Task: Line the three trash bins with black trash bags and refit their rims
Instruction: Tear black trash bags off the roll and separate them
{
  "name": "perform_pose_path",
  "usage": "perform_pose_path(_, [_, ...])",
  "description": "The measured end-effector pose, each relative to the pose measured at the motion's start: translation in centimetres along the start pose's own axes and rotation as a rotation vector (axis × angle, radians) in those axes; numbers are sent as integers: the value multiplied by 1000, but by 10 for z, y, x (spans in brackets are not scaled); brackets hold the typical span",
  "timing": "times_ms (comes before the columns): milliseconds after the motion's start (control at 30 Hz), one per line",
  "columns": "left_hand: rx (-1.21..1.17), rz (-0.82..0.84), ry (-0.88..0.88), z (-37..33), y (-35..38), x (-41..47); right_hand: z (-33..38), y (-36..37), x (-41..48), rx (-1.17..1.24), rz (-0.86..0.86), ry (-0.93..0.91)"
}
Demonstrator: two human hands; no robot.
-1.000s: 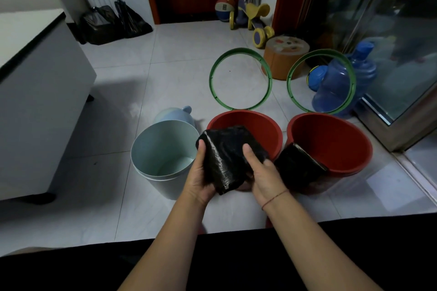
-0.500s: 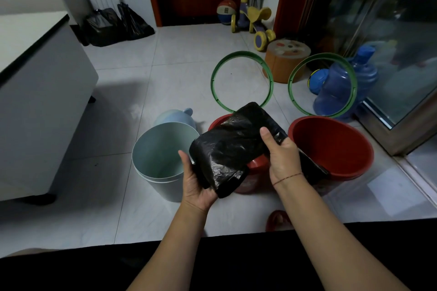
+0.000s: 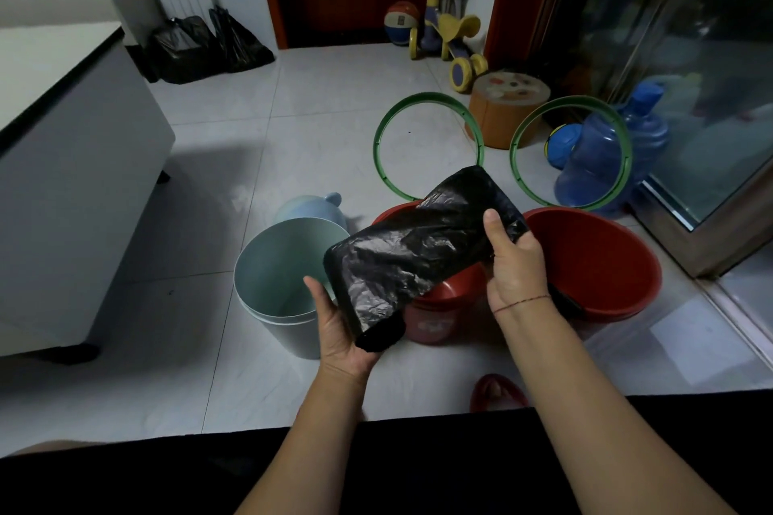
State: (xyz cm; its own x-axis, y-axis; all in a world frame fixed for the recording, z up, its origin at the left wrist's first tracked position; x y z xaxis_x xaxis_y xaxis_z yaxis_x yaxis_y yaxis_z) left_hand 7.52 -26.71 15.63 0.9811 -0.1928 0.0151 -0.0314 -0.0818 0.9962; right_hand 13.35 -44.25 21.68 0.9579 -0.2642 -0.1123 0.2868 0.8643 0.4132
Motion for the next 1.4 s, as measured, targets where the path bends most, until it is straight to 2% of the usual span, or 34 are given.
perform_pose_path(167, [203, -120, 97, -26, -7, -6, 6, -5, 16, 42, -16, 38])
perform_pose_path(433, [250, -213, 77, -46, -21, -17, -12, -2, 56, 17, -31, 216])
perform_pose_path(567, [279, -275, 18, -33, -18, -20, -51, 13, 31, 58, 210, 604])
perform_pose_path(667, [285, -275, -64, -19, -17, -21, -76, 18, -9, 110, 367, 747])
perform_pose_path(733, [309, -287, -113, -11, -20, -22, -92, 20, -35, 87, 392, 802])
perform_pose_path(800, [339, -306, -142, -7, -24, -24, -98, 24, -42, 76, 346, 771])
perform_pose_path(933, [348, -336, -111, -15, -28, -25, -72, 35, -9, 82, 230, 563])
perform_pose_path(1133, [268, -306, 37, -45, -25, -25, -14, 54, 37, 18, 315, 379])
perform_pose_path(1267, [244, -317, 89, -63, -26, -28, -11, 50, 42, -30, 391, 360])
perform_pose_path(1400, [271, -327, 107, -73, -18, -27, -46, 35, 24, -94, 387, 459])
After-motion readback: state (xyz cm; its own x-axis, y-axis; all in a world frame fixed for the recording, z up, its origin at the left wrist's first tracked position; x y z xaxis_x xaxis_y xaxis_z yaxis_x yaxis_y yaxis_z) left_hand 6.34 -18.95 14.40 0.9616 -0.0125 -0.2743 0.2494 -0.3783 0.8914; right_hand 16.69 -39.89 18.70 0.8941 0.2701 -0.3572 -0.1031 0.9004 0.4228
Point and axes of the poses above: each hand's wrist, its own x-axis towards the middle knuckle, its own y-axis out of the palm, z = x × y, the point moved 6 cm from there along x, towards the middle knuckle, and after that the axes turned 2 degrees about z, right-handed, at the moved point
